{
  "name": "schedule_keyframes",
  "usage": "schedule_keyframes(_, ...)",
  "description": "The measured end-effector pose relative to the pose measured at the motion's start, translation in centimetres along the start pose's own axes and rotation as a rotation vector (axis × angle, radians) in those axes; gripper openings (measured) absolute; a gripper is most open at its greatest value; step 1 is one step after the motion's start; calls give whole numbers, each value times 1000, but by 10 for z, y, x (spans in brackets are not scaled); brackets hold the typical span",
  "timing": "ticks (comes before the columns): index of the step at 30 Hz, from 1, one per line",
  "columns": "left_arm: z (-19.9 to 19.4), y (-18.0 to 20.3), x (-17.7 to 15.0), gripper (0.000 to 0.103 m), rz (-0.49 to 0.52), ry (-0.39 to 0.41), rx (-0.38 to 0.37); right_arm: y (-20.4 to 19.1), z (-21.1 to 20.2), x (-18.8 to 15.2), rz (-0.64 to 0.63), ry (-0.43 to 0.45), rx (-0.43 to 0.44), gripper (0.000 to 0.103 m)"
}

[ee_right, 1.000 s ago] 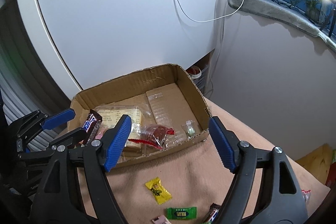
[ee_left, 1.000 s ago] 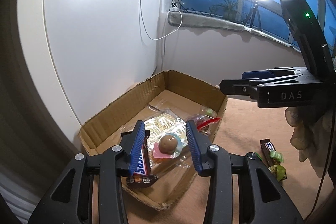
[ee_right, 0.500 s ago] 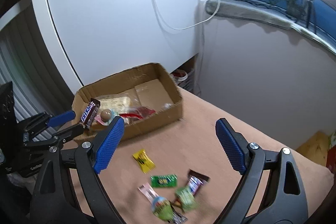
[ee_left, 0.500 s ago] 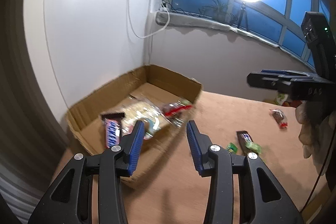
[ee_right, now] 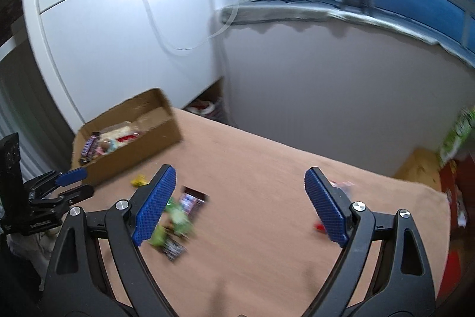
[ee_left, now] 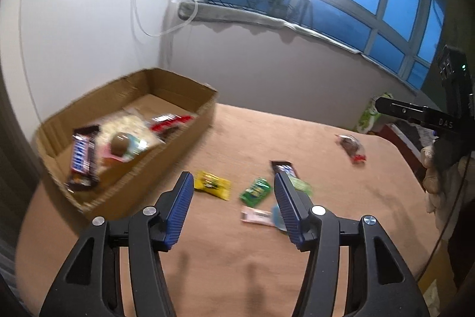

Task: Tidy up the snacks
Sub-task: 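Move the right gripper to the clear bag of dates while the left approaches the green-wrapped egg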

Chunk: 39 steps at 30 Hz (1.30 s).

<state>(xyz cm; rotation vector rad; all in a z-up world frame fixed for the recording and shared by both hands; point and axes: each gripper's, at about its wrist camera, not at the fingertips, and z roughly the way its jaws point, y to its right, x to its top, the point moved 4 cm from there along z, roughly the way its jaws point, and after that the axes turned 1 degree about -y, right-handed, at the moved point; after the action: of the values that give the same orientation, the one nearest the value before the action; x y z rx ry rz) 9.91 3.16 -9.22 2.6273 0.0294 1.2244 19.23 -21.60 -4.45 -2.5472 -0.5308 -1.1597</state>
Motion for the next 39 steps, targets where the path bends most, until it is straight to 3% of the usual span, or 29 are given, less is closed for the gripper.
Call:
schedule_keyframes(6, 15, 24, -14, 56, 8, -46, -43, 58, -8, -21, 73, -25, -84, 91)
schedule_keyframes(12, 24, 36, -26, 56, 2, -77, -67, 91, -3, -40, 106, -61, -120, 91)
schedule_keyframes(29, 74, 56, -38, 56, 75, -182, -60, 108, 64, -51, 89, -185, -102, 91)
schedule_keyframes(39, 83, 59, -42, 56, 99, -203, -61, 111, 89, -52, 74, -225, -116, 91)
